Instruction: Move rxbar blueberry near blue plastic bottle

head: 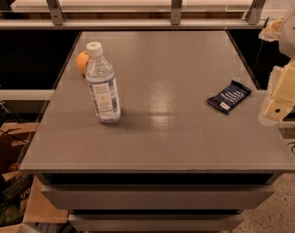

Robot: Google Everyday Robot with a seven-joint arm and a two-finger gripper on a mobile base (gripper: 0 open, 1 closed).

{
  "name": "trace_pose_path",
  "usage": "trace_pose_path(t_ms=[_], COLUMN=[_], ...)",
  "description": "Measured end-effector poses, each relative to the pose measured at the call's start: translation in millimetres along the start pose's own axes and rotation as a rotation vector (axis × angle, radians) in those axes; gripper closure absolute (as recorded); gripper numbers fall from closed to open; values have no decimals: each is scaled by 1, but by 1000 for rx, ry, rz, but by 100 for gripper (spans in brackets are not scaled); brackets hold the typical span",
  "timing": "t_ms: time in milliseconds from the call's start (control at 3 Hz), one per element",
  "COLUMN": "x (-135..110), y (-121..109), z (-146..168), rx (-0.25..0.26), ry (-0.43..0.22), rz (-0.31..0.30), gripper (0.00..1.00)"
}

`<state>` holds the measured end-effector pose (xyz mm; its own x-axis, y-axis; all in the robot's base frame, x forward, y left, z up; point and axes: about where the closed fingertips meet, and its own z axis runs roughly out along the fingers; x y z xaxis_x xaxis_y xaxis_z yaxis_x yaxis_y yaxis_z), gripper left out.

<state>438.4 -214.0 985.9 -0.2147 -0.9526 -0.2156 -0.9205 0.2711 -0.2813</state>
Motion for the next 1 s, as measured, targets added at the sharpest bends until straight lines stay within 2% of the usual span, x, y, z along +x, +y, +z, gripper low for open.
trace_pose_path(t_ms=[333, 667, 1000], x=[0, -1, -4], y=[0, -10, -27], z=[0, 7, 34], rx=[0, 22, 23], ry=[0, -4, 31], rz=[0, -94, -300], gripper=[0, 0, 0])
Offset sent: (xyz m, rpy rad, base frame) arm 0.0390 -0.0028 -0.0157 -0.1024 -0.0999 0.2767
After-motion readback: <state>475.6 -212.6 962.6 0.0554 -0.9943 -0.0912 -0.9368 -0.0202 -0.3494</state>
